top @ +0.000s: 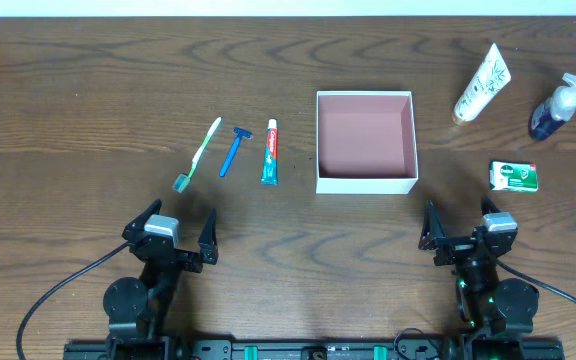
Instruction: Pack container
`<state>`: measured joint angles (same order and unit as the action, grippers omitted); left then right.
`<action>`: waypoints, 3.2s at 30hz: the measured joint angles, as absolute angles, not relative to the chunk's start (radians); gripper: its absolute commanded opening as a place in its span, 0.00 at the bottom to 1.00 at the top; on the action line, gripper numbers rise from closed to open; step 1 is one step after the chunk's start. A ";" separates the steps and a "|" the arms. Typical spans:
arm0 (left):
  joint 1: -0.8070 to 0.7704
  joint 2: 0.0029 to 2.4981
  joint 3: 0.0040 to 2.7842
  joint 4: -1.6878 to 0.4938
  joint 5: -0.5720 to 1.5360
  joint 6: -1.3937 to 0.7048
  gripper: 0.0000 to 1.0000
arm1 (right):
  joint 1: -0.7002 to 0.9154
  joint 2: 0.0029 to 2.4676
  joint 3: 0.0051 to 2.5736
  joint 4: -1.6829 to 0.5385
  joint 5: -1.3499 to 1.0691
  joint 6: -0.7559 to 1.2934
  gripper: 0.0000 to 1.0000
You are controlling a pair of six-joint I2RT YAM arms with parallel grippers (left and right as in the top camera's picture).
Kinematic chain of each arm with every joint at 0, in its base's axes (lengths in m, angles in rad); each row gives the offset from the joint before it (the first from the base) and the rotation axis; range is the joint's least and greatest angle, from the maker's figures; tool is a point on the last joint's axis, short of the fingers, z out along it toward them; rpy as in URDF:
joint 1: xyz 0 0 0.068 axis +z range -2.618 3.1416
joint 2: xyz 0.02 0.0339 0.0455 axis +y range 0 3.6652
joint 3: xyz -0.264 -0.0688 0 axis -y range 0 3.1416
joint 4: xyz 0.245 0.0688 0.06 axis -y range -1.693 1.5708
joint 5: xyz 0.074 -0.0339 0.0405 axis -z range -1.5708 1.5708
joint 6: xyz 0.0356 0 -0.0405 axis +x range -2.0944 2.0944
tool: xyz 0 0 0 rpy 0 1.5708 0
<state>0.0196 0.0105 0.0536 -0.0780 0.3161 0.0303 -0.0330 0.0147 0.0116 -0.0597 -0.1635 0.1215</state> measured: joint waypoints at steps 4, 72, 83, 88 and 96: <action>0.020 0.010 0.054 -0.078 0.316 0.030 0.98 | -0.033 0.015 0.012 -0.060 -0.163 0.121 0.99; 0.020 0.010 0.054 -0.078 0.316 0.030 0.98 | -0.033 0.013 0.036 0.258 -0.377 0.348 0.99; 0.020 0.011 0.054 -0.078 0.316 0.030 0.98 | -0.054 0.507 0.682 -0.228 -0.189 0.091 0.99; 0.020 0.011 0.053 -0.076 0.316 0.030 0.98 | -0.154 0.985 1.172 -0.593 -0.238 0.013 0.99; 0.020 0.010 0.053 -0.076 0.316 0.030 0.98 | -0.214 1.563 1.880 -1.103 -0.330 -0.075 0.99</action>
